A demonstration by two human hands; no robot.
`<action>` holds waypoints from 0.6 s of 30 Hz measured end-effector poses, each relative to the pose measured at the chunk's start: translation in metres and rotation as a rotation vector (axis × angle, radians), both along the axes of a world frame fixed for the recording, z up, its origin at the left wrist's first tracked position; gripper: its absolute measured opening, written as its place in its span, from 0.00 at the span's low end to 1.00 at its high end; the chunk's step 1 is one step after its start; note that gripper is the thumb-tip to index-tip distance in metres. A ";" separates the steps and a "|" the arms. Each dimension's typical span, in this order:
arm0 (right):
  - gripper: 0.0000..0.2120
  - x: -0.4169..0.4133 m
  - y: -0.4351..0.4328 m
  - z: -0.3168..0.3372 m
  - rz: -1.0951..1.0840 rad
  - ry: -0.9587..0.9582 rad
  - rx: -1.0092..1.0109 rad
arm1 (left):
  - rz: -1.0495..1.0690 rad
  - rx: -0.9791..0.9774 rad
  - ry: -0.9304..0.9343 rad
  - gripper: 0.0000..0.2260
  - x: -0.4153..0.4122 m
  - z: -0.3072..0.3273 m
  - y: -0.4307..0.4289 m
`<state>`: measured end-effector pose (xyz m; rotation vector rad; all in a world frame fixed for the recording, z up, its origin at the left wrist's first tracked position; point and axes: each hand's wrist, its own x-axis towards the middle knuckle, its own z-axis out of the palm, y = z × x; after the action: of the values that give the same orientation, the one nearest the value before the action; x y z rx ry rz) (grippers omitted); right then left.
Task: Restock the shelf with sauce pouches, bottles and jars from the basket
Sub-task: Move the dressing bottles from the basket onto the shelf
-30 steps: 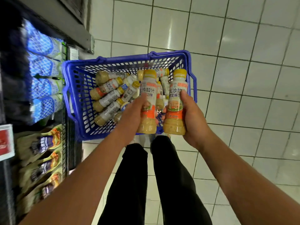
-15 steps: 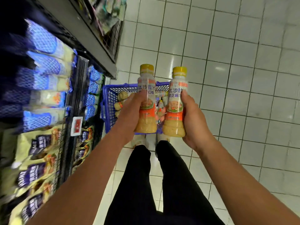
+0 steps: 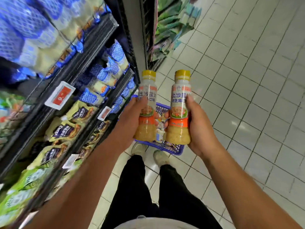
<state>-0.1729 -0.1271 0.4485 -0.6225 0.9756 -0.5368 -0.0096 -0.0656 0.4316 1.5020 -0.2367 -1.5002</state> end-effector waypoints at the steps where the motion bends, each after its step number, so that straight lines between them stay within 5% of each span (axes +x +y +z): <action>1: 0.21 0.001 -0.001 0.008 0.033 -0.007 -0.012 | 0.036 -0.010 -0.012 0.22 -0.001 0.008 0.007; 7: 0.21 0.015 0.002 0.046 0.223 -0.045 -0.106 | 0.340 -0.076 -0.036 0.17 -0.010 0.057 0.050; 12: 0.31 0.041 0.025 0.069 0.419 -0.017 -0.258 | 0.543 -0.216 -0.051 0.34 -0.011 0.097 0.094; 18: 0.32 0.081 0.074 0.102 0.664 -0.094 -0.392 | 0.795 -0.268 -0.160 0.33 -0.009 0.134 0.163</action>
<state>-0.0917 -0.0528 0.5506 -1.2018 0.5228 -0.1555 -0.0185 0.0971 0.5659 1.2760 0.0693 -0.6866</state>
